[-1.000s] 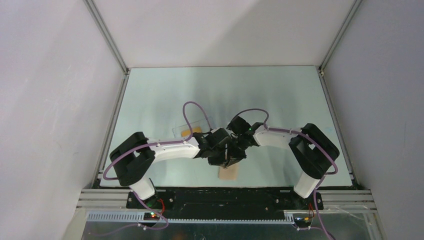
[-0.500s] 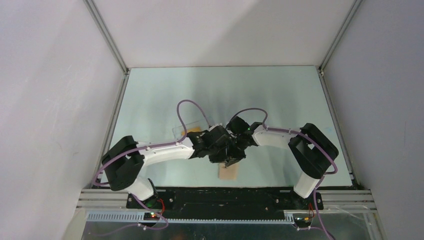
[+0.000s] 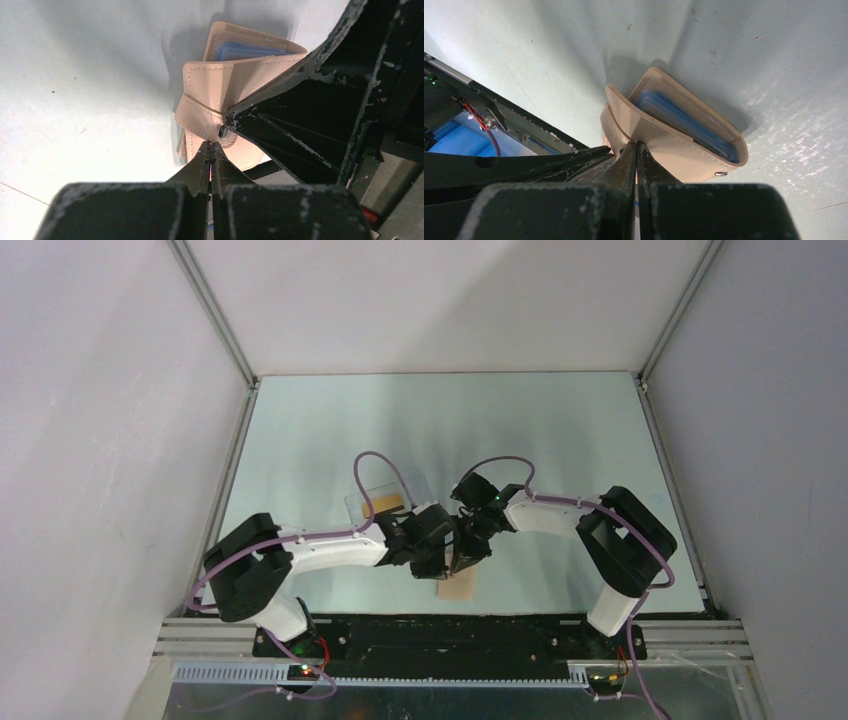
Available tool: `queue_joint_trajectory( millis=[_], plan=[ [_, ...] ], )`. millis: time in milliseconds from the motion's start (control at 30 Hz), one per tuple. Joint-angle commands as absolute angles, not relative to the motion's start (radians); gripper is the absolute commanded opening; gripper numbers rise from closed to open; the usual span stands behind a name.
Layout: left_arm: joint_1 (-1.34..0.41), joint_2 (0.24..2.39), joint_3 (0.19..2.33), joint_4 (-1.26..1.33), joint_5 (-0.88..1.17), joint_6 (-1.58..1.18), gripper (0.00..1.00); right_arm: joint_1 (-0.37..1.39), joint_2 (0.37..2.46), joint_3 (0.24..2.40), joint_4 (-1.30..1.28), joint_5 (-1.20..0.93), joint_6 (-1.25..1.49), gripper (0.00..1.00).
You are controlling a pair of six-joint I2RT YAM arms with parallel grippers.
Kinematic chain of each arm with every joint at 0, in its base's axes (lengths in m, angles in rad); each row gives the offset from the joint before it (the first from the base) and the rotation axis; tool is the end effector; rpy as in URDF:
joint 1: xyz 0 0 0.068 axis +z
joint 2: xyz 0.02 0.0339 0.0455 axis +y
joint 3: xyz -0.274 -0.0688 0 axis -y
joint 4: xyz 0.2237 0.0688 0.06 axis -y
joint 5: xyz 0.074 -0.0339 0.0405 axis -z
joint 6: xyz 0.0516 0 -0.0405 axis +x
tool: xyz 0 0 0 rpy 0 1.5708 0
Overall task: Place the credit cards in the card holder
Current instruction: Close the card holder at the center of the board.
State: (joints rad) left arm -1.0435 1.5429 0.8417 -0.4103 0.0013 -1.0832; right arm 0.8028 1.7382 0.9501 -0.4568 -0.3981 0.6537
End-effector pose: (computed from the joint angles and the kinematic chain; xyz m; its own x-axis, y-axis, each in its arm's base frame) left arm 0.1397 -0.2400 0.1763 -0.9750 -0.0812 -0.2067 0.0065 0.9199 -0.3922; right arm 0.1974 0.2332 0.1522 -0.9781 -0.2058 -0.0308 -0.1946 0.8519 0.4862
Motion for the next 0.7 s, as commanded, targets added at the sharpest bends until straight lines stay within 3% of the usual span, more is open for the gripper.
queue_joint_trajectory(
  millis=[0,667],
  plan=[
    [-1.059,1.558,0.869,-0.407,-0.029,-1.082,0.00,0.855,1.858,0.885,-0.440,-0.266,0.627,0.00],
    [-1.066,1.535,0.901,-0.398,-0.087,-1.065,0.00,0.852,1.874,0.885,-0.436,-0.282,0.626,0.00]
  ],
)
